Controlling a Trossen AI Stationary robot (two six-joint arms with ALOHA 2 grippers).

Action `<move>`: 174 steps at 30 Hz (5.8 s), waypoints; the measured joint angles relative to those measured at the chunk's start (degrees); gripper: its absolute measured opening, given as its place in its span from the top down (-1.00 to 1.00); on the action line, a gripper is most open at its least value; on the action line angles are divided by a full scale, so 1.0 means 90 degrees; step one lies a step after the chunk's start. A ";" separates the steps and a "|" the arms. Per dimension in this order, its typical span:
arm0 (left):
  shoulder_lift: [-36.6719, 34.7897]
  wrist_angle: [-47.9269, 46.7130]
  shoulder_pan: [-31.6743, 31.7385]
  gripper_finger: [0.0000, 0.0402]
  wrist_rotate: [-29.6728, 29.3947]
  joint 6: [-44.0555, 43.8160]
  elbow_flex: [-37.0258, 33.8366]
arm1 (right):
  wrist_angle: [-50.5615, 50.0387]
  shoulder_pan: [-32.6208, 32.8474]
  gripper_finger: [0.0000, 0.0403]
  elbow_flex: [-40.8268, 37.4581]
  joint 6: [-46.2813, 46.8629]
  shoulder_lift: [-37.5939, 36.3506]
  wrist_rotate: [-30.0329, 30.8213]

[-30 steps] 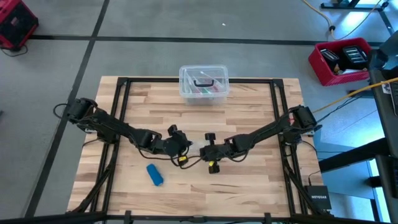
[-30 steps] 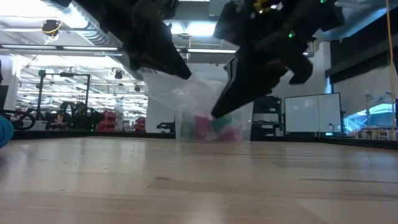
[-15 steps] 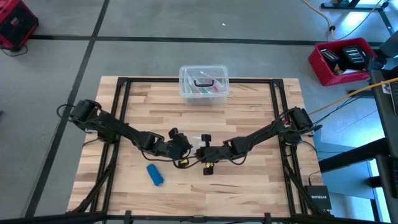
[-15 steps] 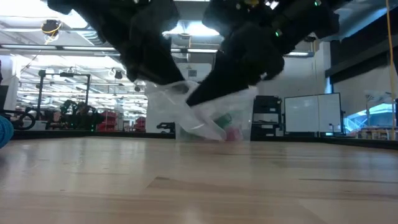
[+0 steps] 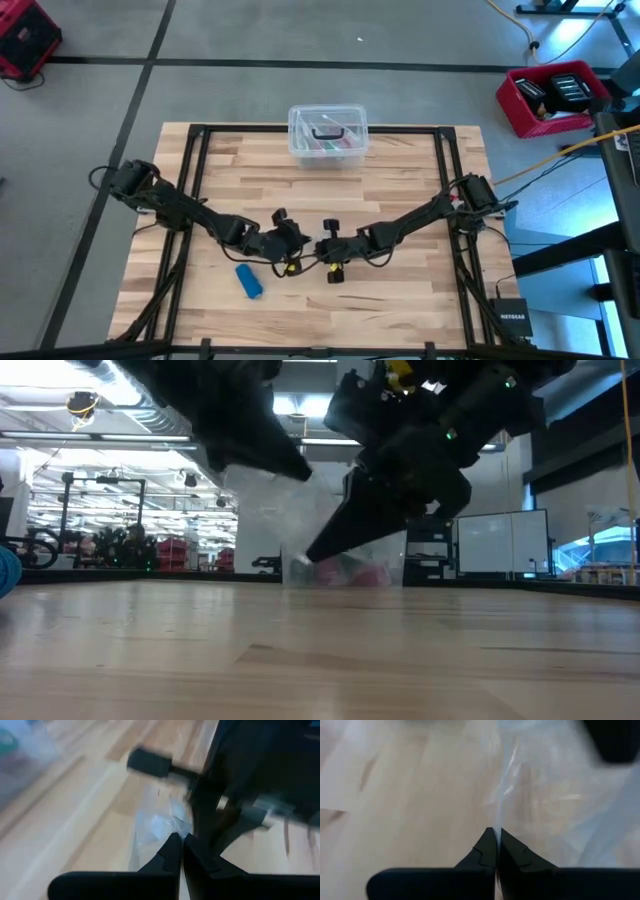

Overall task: Roll bandage
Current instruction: Open the transparent zip bag, then put the rolled blue bandage into the transparent zip bag

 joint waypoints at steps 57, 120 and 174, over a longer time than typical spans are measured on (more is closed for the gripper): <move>-0.2164 -0.5812 -0.0026 0.98 -0.0712 -0.3137 0.0005 | 0.0595 0.0493 -0.49 0.4345 0.1530 0.2974 -0.0181; -0.1842 -0.5297 0.0381 0.98 -0.0784 -0.2578 -0.0083 | -0.4460 0.0394 -0.49 0.5969 -0.1130 0.3046 0.0597; -0.2213 -0.6128 0.0829 0.10 0.2044 -0.3852 -0.2153 | -0.1344 0.0695 -0.49 0.3665 -0.0350 0.2997 0.0344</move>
